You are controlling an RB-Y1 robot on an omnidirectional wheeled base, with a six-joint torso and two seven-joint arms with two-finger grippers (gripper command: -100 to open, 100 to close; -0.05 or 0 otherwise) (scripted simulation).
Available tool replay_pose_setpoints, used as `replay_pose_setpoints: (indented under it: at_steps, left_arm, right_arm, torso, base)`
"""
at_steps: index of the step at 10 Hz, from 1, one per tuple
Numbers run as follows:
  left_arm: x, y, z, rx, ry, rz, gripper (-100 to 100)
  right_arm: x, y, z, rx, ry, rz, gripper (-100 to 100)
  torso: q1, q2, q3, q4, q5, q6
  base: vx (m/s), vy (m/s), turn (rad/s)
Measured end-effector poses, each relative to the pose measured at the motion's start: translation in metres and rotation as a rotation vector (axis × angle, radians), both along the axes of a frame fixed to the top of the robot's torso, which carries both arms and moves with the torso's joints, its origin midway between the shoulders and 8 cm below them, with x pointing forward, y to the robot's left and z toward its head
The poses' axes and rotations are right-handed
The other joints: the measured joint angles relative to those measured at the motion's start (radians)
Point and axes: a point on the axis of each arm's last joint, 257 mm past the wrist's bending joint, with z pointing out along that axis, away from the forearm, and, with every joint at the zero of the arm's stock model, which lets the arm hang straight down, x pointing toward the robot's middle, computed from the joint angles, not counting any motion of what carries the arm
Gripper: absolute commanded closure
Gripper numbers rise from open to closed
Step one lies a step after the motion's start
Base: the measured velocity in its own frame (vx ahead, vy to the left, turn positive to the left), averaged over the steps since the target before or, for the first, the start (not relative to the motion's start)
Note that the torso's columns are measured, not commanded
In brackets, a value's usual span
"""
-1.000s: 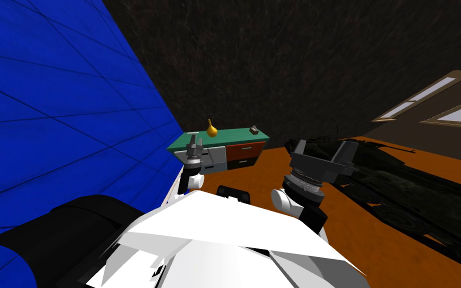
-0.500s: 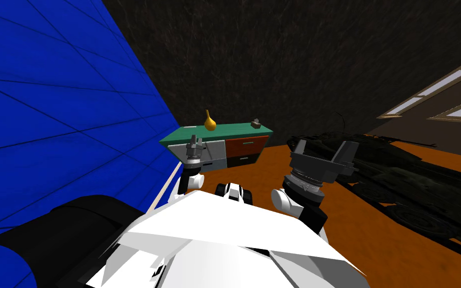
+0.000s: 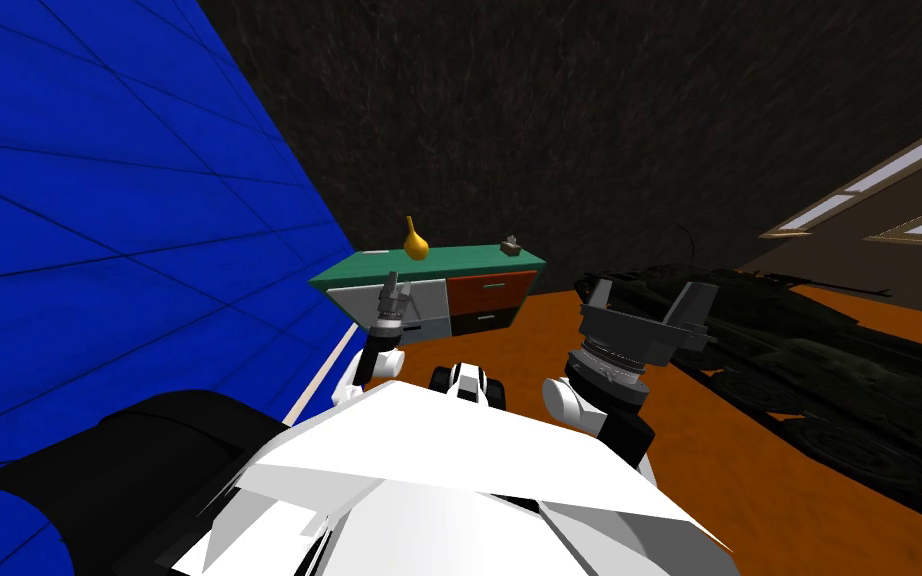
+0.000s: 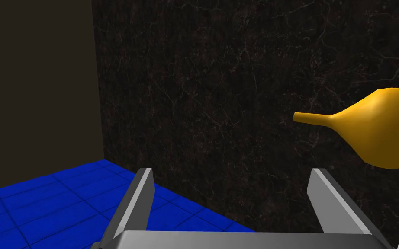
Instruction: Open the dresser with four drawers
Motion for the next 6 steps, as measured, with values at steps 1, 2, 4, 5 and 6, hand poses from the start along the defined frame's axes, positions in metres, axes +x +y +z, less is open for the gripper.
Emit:
replay_pose_setpoints:
  at_steps: [1,2,4,5,6]
  left_arm:
    - [0.003,0.001,-0.007,0.012,0.015,-0.004,-100]
    - [0.006,0.003,-0.014,0.021,0.031,-0.007,-100]
    - [0.017,0.007,-0.032,0.032,0.067,-0.007,-100]
    - [0.021,0.009,-0.042,0.035,0.086,-0.005,-100]
    - [0.024,0.01,-0.051,0.037,0.102,-0.003,-100]
  right_arm:
    - [0.0,0.0,0.0,0.0,0.0,0.0,0]
    - [0.0,0.0,0.0,0.0,0.0,0.0,0]
    - [0.0,0.0,0.0,0.0,0.0,0.0,0]
    - [0.0,0.0,0.0,0.0,0.0,0.0,0]
    - [0.0,0.0,0.0,0.0,0.0,0.0,0]
  torso:
    - [0.001,0.0,0.0,0.0,0.0,0.0]
    - [0.002,0.0,0.0,0.0,0.0,0.0]
    - [0.002,0.001,0.001,0.0,0.0,0.0]
    - [0.001,0.003,0.001,0.001,0.0,0.0]
    - [0.0,0.001,0.001,0.001,0.0,0.0]
  base:
    - [0.102,-0.105,0.03]
    - [0.114,-0.118,0.029]
    - [0.101,-0.125,0.032]
    - [0.114,-0.155,0.033]
    - [0.127,-0.19,0.033]
